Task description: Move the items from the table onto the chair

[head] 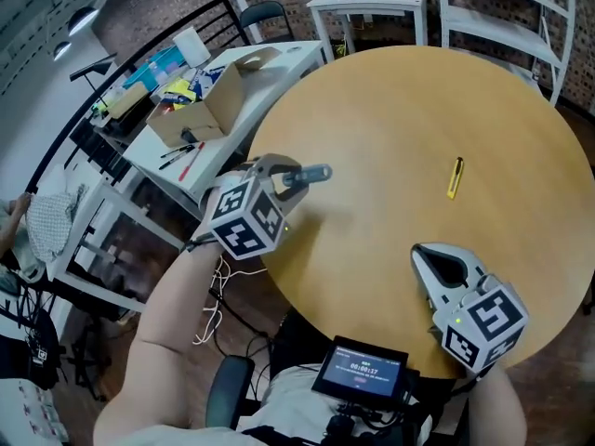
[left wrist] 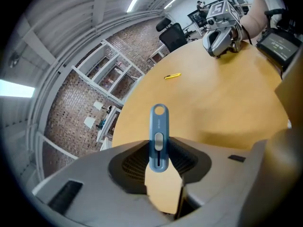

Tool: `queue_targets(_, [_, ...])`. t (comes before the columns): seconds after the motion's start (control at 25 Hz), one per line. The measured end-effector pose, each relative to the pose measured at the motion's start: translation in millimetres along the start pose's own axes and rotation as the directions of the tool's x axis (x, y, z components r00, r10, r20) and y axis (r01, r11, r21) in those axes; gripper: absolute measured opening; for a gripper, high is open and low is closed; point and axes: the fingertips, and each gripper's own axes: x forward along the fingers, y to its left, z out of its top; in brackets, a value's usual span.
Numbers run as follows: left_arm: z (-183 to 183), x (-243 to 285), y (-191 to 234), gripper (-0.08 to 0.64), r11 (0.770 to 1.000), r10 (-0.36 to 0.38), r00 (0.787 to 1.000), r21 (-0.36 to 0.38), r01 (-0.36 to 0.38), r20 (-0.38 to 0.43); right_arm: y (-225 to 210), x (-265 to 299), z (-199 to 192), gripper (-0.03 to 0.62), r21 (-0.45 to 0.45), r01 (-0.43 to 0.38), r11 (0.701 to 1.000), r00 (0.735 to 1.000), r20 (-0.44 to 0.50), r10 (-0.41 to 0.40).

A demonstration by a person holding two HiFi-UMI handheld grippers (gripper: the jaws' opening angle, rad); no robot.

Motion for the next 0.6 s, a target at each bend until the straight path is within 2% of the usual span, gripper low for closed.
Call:
queue_targets(0.08, [-24,-7,6,0.152,0.999,0.018,1.0,-0.043,-0.019,-0.022,9,14,2,0.006,-0.005,-0.032,0.999,0.999,-0.004,0.032])
queue_targets(0.24, [-73,-18,16,0.152,0.992,0.054,0.995,-0.112,-0.062,-0.08,26,39,14,0.008,-0.036,-0.066,0.997,0.996,0.051,0.068])
queue_targets(0.36, [-108,-30,22,0.152,0.982,0.076,0.989,-0.164,-0.096,-0.125,44,56,16,0.008,-0.049,-0.131,0.99,0.99,0.046,0.133])
queue_targets(0.44, [-134,-39,30,0.152,0.969,0.095,0.982,-0.211,-0.128,-0.161,56,67,18,0.008,-0.056,-0.178,0.982,0.983,0.042,0.18])
queue_targets(0.6, [-187,-50,54,0.152,0.929,0.134,0.96,-0.305,-0.209,-0.247,70,87,19,0.008,-0.065,-0.234,0.97,0.971,0.032,0.237])
